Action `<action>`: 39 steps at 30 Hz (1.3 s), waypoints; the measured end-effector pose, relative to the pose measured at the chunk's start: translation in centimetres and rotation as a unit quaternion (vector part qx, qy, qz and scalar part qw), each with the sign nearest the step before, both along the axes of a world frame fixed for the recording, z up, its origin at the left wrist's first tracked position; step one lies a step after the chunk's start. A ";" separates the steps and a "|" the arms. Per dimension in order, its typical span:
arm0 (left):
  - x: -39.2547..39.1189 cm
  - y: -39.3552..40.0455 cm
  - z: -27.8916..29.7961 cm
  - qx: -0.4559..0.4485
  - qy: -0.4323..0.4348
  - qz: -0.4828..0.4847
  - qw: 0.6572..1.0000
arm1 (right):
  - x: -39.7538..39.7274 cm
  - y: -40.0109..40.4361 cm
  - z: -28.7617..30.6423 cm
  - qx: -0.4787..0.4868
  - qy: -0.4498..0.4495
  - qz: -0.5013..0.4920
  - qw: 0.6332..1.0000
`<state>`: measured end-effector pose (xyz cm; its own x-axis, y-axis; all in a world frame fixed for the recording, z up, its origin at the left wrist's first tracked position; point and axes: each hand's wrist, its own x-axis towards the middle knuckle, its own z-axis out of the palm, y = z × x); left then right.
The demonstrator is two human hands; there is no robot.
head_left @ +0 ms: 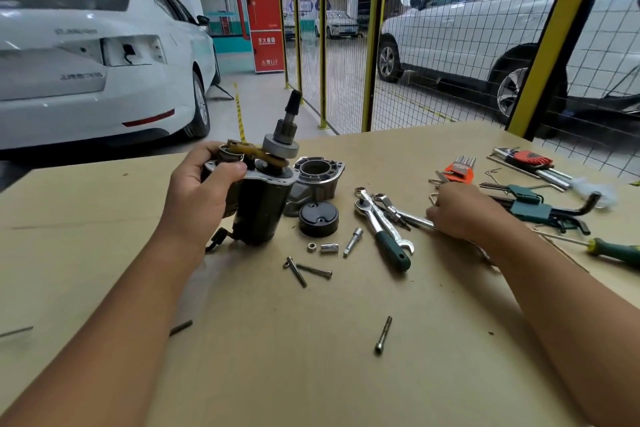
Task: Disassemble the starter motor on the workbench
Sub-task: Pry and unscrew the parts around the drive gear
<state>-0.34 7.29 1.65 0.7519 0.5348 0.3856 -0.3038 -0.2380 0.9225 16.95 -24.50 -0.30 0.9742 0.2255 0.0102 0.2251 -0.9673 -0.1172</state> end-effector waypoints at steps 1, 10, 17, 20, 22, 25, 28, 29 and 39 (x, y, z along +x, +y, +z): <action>0.0 0.0 0.0 0.003 -0.001 -0.002 1.000 | 0.2 -0.2 0.0 0.024 -0.003 -0.003 1.000; -0.1 0.1 0.3 -0.002 0.002 -0.022 1.000 | 1.5 -0.4 -0.9 0.057 0.034 -0.022 0.998; -0.7 0.0 0.4 0.007 -0.005 -0.036 0.999 | -0.5 0.4 -0.5 0.161 -0.107 -0.004 0.981; -0.8 0.1 0.7 -0.003 -0.006 -0.048 0.999 | -4.4 3.2 1.2 0.260 -0.250 0.117 0.925; -0.8 0.0 0.7 -0.003 -0.005 -0.046 0.999 | -8.6 6.5 2.1 0.263 -0.245 0.261 0.896; -0.8 -0.1 0.6 -0.013 -0.008 -0.043 0.999 | -14.2 12.2 1.5 0.141 -0.122 0.412 0.892; -0.8 0.3 0.6 -0.018 -0.003 -0.053 0.998 | -15.7 16.7 0.9 0.014 -0.112 0.404 0.908; -0.8 0.4 0.5 -0.019 -0.002 -0.058 0.998 | -15.8 17.6 0.9 -0.010 -0.111 0.401 0.909; -0.4 1.4 0.5 -0.010 0.000 -0.101 0.995 | -16.0 17.1 1.2 -0.080 -0.066 0.449 0.888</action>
